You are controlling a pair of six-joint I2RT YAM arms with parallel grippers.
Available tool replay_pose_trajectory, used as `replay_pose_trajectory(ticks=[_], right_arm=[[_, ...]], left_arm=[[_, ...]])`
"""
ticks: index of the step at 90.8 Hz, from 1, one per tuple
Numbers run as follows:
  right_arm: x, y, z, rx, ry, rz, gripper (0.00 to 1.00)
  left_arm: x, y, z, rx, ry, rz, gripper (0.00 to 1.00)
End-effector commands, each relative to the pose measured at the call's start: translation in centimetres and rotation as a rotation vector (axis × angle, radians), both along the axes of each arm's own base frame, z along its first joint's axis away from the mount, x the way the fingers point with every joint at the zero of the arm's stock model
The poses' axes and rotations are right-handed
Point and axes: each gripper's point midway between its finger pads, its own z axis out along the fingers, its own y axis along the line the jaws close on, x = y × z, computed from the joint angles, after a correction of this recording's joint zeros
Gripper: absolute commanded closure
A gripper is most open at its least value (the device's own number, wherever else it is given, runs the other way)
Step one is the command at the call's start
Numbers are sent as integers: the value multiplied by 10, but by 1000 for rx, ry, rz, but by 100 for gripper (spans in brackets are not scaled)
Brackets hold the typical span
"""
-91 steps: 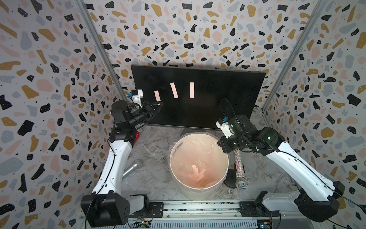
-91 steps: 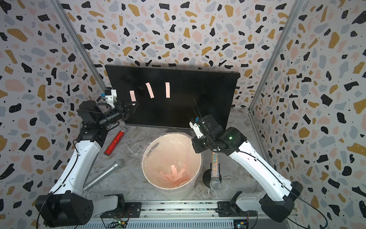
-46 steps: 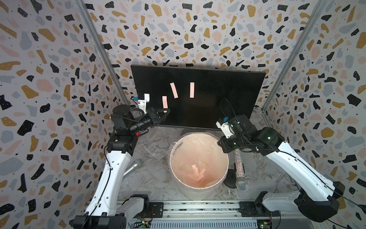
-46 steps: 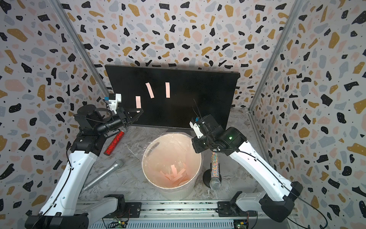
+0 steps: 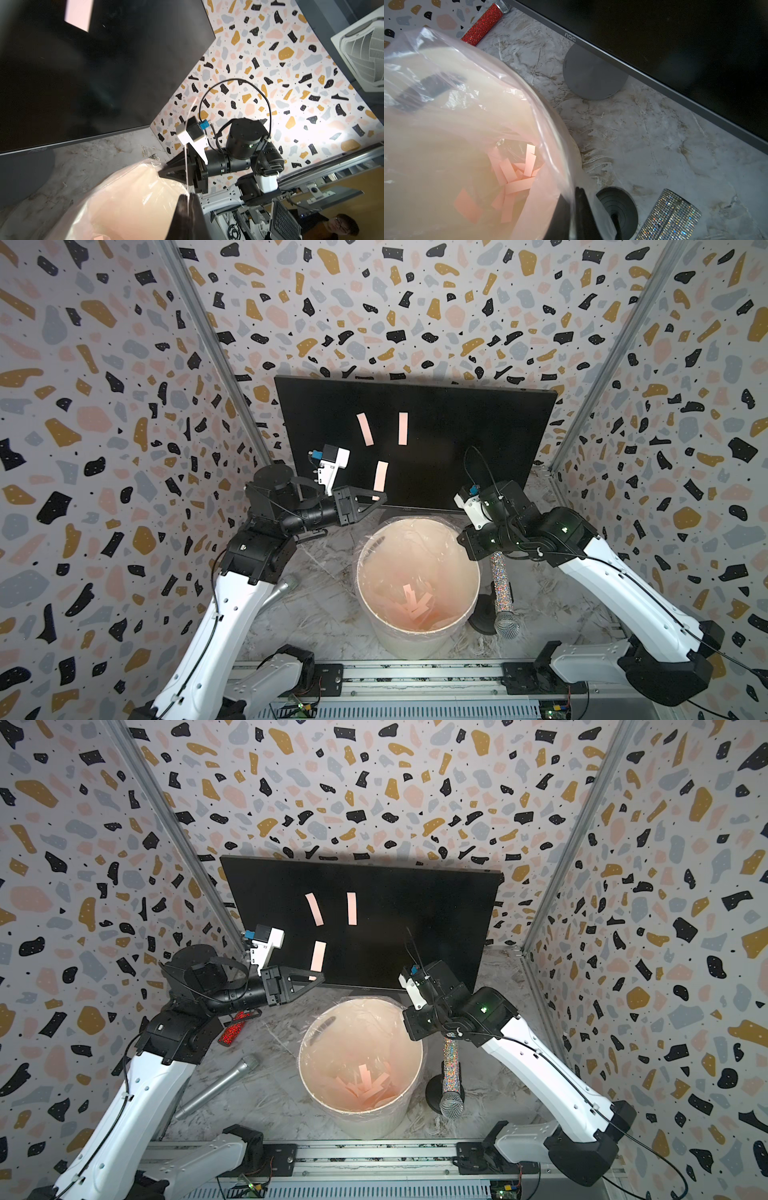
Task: Remove the sticky note from the monitor
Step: Place the sticky note in the trash bin.
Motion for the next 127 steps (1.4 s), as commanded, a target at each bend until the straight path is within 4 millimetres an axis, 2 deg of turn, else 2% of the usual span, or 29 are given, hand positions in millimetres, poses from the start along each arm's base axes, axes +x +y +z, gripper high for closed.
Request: replay_pose_trajectory(ticks=[1,22,41,80,90,99,111,127], right_arm=[[2,0,15,60,-30,-26,97],[2,0,15,59,-31,-30,97],[3,-1,14,55,-32,-39,97],[4,-1,20,66,-44,-42,97],[4,-1,21,67,-45,-41,97],[4,-1,21,68,-46,-42,97],[4,-1,22,69,-48,-39,97],[4,-1,22,69,-49,-40,97]], left_arm=[[-26,-3,12,14,-68,-57,100],[-56,-8,-8,59,-23,-127,100],[-74,-10,-19,91,-1,-178,100],[-95,-24,-51,179,57,-258,100],[-99,-27,-56,211,64,-271,92],[-101,-27,-57,224,58,-272,79],[-101,-29,-59,237,61,-274,67],[-101,-31,-63,253,65,-279,61]])
